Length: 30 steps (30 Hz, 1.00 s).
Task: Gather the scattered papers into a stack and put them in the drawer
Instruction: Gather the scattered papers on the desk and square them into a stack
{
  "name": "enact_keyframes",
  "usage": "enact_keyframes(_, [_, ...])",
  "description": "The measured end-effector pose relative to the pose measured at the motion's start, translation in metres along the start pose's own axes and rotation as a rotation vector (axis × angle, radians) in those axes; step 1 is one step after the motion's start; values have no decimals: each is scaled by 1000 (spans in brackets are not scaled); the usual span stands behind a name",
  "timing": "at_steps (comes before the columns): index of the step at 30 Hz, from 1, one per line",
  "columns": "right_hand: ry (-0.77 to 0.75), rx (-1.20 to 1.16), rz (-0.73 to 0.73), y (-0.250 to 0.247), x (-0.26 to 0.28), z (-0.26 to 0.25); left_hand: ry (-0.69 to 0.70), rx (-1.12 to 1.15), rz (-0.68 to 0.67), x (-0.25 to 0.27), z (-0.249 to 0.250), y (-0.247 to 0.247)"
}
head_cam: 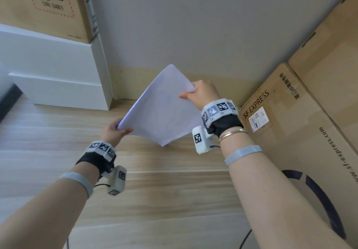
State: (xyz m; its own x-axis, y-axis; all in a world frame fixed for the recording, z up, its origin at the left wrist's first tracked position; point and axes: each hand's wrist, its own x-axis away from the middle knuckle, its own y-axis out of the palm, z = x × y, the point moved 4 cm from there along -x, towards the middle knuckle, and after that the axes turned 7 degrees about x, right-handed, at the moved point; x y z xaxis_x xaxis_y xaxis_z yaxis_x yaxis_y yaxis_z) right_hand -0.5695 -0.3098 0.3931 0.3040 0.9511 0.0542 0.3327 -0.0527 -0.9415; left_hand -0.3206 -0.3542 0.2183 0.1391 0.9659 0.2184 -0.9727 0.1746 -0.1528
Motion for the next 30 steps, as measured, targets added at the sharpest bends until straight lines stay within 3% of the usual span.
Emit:
enact_keyframes(4, [197, -341, 48, 8, 7, 38, -103, 218, 37, -1, -22, -21])
enact_keyframes(10, [277, -743, 53, 47, 27, 65, -181, 527, -213, 15, -8, 9])
enact_keyframes(13, [324, -813, 40, 67, 36, 74, -176, 458, -121, 15, -9, 15])
enact_keyframes(16, [397, -874, 77, 90, 46, 82, -65, 308, 44, 19, -8, 21])
enact_keyframes(20, [488, -940, 136, 119, 63, 91, 14, 273, 74, 29, -16, 30])
enact_keyframes(27, [590, -913, 36, 179, 93, 109, -106, 337, 47, 36, -55, 25])
enact_keyframes(30, [611, -920, 75, 184, 94, 109, -81, 390, 68, 39, -53, 27])
